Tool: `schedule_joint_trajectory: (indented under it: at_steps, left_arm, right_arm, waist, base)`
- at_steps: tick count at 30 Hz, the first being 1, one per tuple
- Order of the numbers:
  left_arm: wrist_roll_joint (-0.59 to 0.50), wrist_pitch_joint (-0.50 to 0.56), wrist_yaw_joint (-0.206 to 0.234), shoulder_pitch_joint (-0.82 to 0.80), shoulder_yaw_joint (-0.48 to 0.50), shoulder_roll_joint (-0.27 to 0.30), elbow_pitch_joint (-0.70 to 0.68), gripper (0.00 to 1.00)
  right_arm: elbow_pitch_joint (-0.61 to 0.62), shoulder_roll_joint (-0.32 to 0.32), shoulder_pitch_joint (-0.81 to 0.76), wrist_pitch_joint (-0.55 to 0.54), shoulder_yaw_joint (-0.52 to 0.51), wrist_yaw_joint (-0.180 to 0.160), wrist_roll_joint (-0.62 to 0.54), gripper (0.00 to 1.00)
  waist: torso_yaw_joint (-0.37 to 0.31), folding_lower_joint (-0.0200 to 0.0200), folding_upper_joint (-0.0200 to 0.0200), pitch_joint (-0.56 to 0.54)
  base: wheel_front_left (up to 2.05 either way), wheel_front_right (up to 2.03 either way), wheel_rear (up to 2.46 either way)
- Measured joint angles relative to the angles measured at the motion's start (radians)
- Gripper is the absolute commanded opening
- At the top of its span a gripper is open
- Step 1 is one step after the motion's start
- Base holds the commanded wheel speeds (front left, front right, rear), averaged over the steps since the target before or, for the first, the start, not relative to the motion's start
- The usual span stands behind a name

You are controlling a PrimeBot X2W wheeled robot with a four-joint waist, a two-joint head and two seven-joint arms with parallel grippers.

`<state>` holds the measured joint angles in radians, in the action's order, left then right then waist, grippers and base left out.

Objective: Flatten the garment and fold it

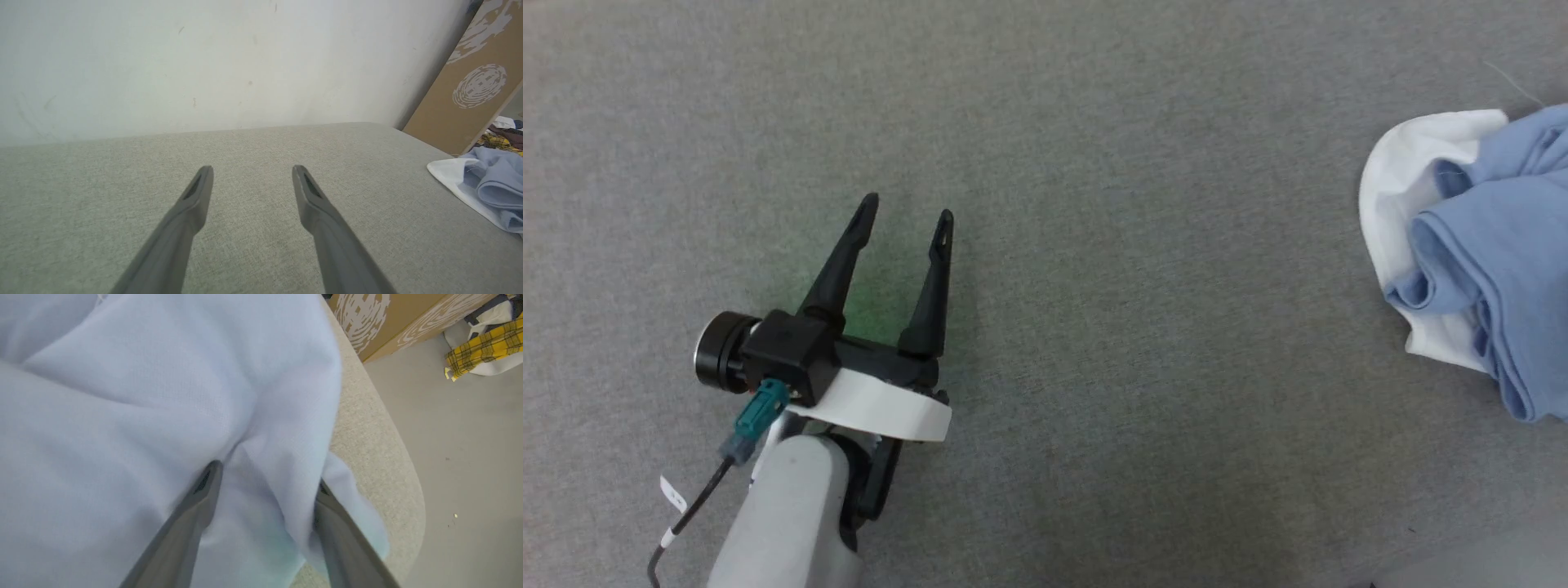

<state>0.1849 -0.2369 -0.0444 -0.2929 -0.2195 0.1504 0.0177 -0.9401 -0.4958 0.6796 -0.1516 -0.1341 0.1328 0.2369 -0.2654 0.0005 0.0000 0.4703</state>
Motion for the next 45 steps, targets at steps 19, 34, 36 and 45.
schedule_joint_trajectory:
  at_steps: [19, 34, 36, 45]
  left_arm:
    - [0.053, -0.020, 0.021, 0.154, 0.038, -0.064, 0.065, 1.00]
    - [0.040, -0.020, 0.054, 0.244, 0.119, -0.081, 0.082, 1.00]
    - [0.032, -0.020, 0.055, 0.257, 0.132, -0.078, 0.085, 1.00]
    - [0.017, -0.020, 0.053, 0.329, 0.164, -0.047, 0.105, 1.00]
  right_arm:
    - [0.269, 0.159, -0.418, 0.366, -0.235, 0.000, -0.188, 1.00]
    - [0.881, 0.414, -0.631, 0.214, -0.041, 0.000, -0.165, 1.00]
    - [0.910, 0.414, -0.639, 0.216, -0.012, 0.000, -0.157, 1.00]
    - [1.013, 0.434, -0.762, 0.243, 0.062, 0.000, -0.144, 1.00]
  waist:
    - [0.070, -0.0008, 0.0000, -0.181]
    - [0.236, -0.0006, 0.0000, -0.351]
    - [0.255, -0.0005, 0.0000, -0.368]
    - [0.294, -0.0006, 0.0000, -0.443]
  base:
    - [0.00, 0.00, 0.00]
    - [0.00, 0.00, 0.00]
    - [0.00, 0.00, 0.00]
    - [0.00, 0.00, 0.00]
